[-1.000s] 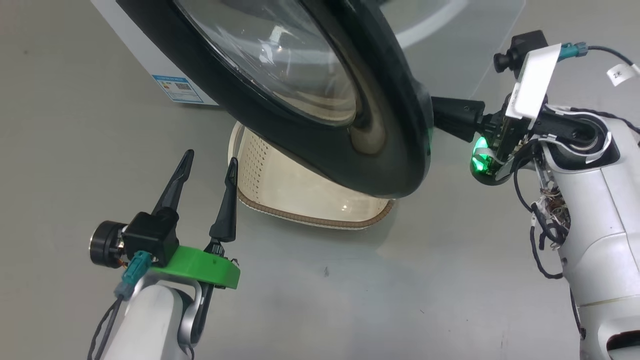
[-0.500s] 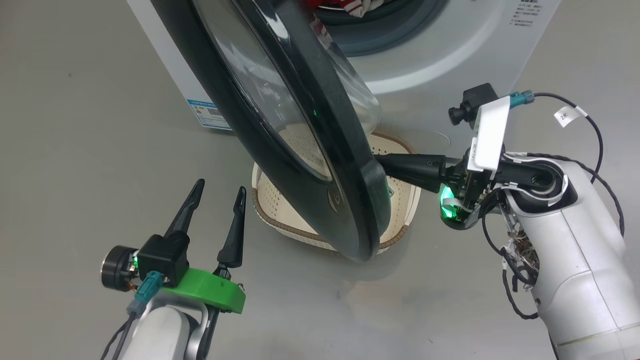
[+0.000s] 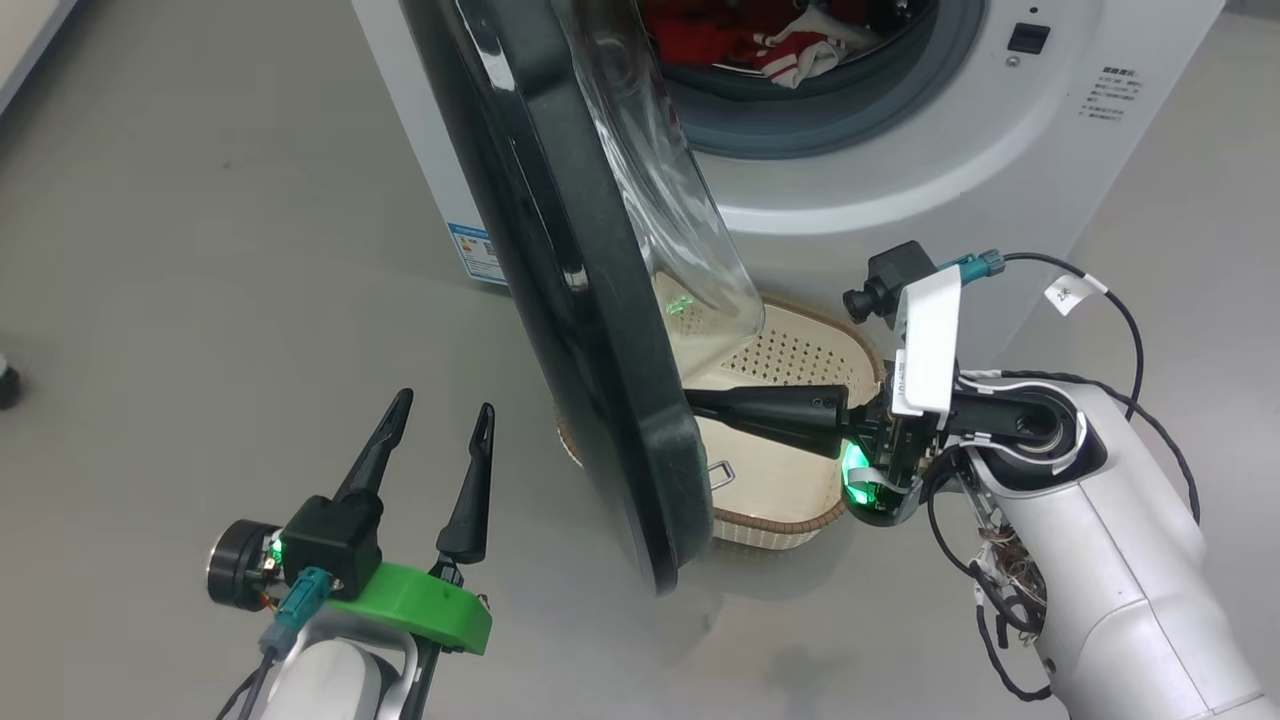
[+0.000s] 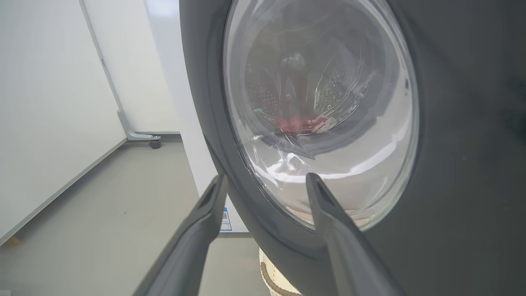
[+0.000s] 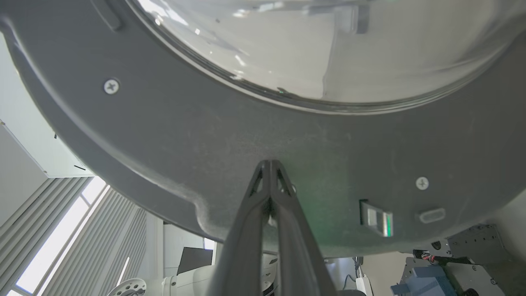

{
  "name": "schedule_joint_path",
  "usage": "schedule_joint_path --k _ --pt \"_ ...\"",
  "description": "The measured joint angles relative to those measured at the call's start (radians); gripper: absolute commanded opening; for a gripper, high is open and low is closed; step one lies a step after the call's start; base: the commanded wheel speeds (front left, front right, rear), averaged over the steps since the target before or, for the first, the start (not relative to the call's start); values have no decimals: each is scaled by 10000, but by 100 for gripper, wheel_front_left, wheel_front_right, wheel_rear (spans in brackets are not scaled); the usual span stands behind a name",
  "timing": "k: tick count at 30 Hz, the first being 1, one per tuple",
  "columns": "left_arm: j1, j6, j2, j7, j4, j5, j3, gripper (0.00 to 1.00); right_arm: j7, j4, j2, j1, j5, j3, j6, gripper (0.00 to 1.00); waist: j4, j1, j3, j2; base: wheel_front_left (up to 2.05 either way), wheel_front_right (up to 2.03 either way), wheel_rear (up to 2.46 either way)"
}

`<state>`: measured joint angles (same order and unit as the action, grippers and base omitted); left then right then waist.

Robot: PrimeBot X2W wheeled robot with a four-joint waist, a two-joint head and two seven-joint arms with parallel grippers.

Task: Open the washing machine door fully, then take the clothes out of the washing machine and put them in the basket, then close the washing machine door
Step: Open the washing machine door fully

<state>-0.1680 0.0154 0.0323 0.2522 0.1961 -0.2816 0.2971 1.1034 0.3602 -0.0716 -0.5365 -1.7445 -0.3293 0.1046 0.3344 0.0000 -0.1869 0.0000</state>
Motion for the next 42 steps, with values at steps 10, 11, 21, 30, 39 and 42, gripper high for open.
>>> schedule_joint_path --k 10,11,21,30,39,42 --pt "164 0 8 0 -23 17 -75 100 -219 -151 23 480 -347 -495 13 0 423 0 251 0 0 0 0" --pt "220 -2 8 0 -36 19 -115 100 -282 -182 21 520 -433 -585 13 0 456 0 267 0 0 0 0" --pt "345 -2 13 0 -125 102 -291 100 -859 -414 52 600 -961 -917 15 0 511 0 310 0 0 0 0" --pt "377 -2 13 0 -198 104 -341 100 -1818 -537 92 1081 -1289 6 79 0 364 0 310 0 0 0 0" --pt "473 -2 17 0 -226 190 -506 100 -3010 -880 81 1824 -1519 1417 119 0 123 0 346 0 0 0 0" --pt "509 -4 21 0 -236 198 -558 100 -3847 -1080 -153 2252 -1116 2063 165 47 -42 0 377 0 0 0 0"
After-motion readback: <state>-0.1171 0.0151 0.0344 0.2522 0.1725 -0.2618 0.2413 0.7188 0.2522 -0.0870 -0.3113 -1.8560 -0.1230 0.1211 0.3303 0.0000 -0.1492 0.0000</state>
